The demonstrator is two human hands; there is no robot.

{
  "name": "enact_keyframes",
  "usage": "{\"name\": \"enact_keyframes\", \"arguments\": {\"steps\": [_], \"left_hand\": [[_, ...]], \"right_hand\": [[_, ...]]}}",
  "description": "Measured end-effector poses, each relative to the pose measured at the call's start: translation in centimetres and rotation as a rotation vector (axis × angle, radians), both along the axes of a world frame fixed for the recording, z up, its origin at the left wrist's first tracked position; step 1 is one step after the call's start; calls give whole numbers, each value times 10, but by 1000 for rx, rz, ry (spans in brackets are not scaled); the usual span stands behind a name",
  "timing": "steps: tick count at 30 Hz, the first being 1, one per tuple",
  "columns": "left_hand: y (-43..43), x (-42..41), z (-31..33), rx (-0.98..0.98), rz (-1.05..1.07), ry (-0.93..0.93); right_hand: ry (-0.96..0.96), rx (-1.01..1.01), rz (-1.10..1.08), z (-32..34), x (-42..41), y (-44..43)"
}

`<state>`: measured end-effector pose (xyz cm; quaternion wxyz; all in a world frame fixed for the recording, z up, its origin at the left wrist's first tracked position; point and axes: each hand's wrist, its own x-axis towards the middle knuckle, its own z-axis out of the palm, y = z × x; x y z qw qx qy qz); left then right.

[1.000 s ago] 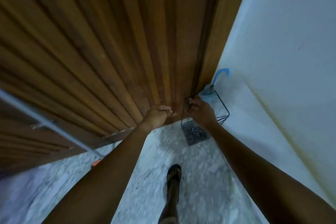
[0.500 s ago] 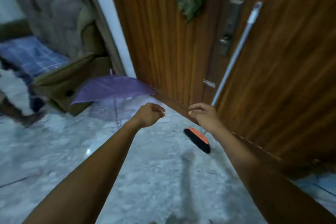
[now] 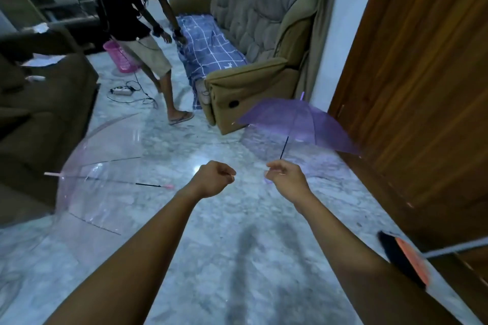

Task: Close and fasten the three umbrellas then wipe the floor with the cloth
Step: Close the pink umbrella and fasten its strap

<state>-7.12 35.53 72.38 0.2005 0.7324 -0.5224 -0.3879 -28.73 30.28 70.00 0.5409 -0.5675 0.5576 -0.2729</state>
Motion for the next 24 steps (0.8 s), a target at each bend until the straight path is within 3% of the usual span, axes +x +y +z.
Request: {"name": "enact_keyframes", "arguments": {"steps": [6,10,17,24], "left_hand": [[-91,32,-34,41,-25,83],[-162,37,-67,75,26,135],[-251,74,-91,138,240,223],[-240,168,-115,136,665,307]], "right_hand": [[32,109,-100,-45,35,-77],[85,123,-55,-79,51,-154],[198,246,132,-109,108,-265],[256,216,441,-135,224,-299]]}}
